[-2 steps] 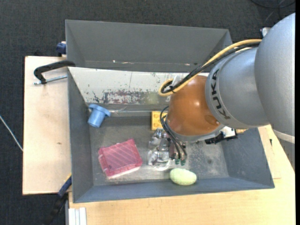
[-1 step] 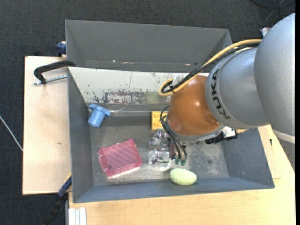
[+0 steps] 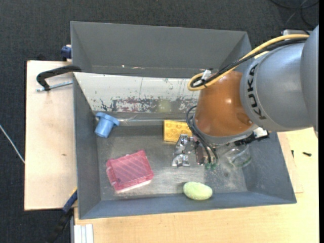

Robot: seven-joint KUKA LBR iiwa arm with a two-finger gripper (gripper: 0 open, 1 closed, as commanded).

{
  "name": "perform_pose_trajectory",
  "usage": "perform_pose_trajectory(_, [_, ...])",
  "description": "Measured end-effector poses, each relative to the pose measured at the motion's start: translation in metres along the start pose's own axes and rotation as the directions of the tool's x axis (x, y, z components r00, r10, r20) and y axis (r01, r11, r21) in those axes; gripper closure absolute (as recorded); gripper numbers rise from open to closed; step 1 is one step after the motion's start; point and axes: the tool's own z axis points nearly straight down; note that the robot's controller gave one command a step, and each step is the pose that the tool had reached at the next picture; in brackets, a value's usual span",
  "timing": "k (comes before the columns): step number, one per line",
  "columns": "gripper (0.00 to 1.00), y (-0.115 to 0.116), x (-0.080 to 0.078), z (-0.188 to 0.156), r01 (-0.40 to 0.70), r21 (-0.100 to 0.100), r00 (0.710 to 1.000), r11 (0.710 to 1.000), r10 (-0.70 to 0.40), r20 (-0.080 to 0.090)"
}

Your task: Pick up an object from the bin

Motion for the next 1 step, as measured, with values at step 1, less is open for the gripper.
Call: perform_pose_trajectory(1, [1.0,0.004,-0.0102,-0.0282,-0.053,0.004,0.999,0.999,0.053,0.005])
